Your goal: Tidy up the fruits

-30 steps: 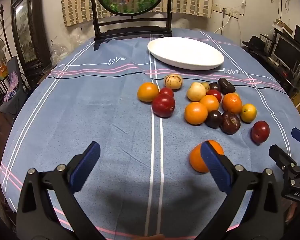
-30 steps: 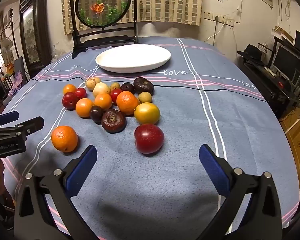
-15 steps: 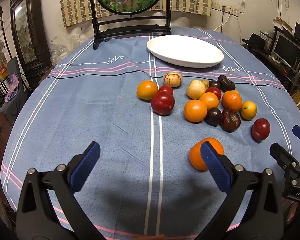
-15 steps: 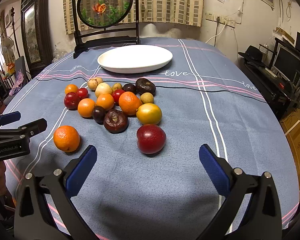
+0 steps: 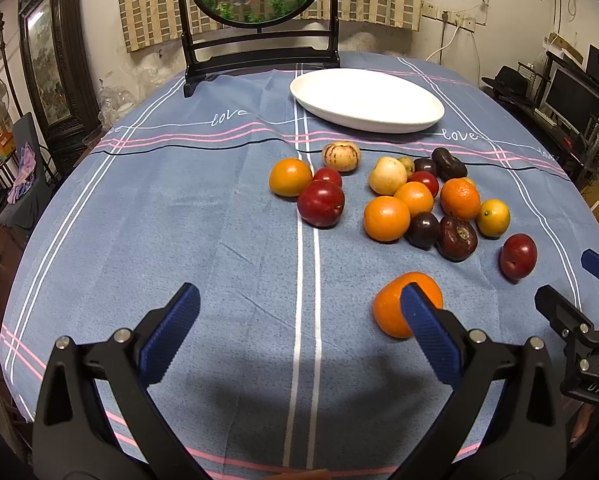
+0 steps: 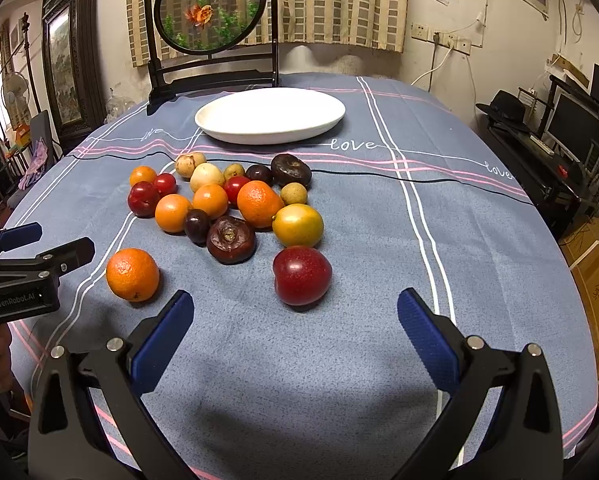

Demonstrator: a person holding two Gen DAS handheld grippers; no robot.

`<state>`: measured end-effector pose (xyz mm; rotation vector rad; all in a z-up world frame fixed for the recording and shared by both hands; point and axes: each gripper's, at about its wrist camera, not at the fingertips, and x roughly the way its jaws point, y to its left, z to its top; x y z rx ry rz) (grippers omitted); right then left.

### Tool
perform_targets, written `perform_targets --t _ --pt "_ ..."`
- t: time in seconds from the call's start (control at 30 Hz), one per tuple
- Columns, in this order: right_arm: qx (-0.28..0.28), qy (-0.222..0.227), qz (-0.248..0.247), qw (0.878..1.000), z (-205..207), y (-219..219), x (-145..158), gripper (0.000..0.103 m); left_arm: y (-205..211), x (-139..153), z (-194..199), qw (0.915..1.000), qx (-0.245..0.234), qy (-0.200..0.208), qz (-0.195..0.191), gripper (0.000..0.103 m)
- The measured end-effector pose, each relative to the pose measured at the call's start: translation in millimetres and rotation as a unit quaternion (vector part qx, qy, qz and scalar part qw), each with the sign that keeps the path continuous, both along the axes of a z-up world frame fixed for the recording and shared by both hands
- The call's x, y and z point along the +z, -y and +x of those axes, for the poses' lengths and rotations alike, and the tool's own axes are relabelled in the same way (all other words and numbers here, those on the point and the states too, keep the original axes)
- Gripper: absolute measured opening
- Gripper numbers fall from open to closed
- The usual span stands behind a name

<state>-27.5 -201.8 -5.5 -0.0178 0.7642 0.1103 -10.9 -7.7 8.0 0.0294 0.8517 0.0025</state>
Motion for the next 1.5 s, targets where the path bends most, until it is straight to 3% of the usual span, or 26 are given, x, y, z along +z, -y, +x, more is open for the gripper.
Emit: perform_targets --t 1.5 --pt "0.001 -0.004 0.001 1.0 -1.0 1.5 -4.0 0.102 5.4 -7.3 -0.4 0.9999 -0.007 -0.009 0.001 0.101"
